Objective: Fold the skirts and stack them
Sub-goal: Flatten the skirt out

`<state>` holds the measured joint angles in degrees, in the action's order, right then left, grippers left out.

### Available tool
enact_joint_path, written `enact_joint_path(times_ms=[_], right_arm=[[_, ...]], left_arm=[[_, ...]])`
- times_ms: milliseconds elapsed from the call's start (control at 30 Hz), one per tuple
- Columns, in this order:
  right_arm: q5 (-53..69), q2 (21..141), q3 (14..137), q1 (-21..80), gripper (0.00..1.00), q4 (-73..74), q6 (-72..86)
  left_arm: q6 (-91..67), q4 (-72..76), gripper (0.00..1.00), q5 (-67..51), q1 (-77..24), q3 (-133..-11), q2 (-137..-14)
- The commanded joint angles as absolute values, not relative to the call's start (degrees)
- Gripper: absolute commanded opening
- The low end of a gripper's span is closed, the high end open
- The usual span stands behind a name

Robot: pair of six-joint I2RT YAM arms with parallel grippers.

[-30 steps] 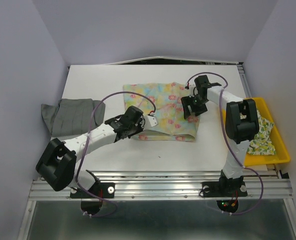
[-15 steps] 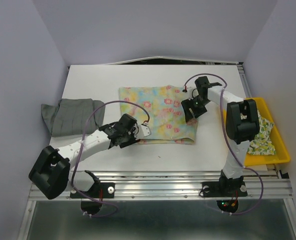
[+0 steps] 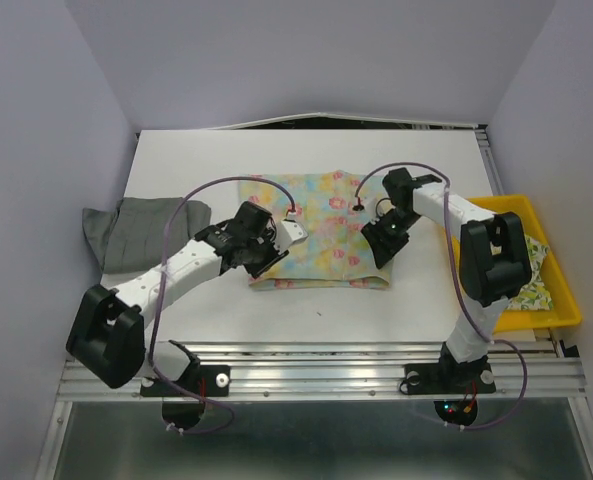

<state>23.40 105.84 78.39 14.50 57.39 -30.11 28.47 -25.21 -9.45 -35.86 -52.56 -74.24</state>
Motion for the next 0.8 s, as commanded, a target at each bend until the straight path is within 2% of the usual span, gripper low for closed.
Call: enact_joint_path(times_ms=[0,167,300,433,600,700,767], right_arm=[[19.88,106.60,72.62,17.22,0.47,57.93,-32.78],[14.51,109.33,68.03,18.37,0.46,55.46,-33.92],[13.01,110.13,65.75,20.82,0.47,56.16,-35.07],[16.77,108.37,64.69,26.09,0.47,59.49,-35.95],[31.33,108.36,73.79,33.73,0.49,64.68,-34.55],[36.03,108.98,81.62,33.75,0.51,64.78,-28.41],[37.35,108.63,88.57,28.94,0.52,61.71,-24.19]], left_arm=[[25.66,-25.49,0.34,-11.17,-35.16,-54.05,-80.93],[26.63,-27.42,0.27,-11.51,-31.47,-53.61,-88.58],[28.56,-28.74,0.28,-11.25,-29.27,-54.05,-90.44],[28.74,-28.56,0.33,-9.32,-27.69,-59.05,-94.21],[29.18,-29.17,0.37,-7.21,-24.35,-70.81,-105.89],[29.18,-30.41,0.39,-7.64,-22.32,-80.66,-112.13],[29.00,-31.55,0.40,-9.49,-19.52,-87.43,-114.52]])
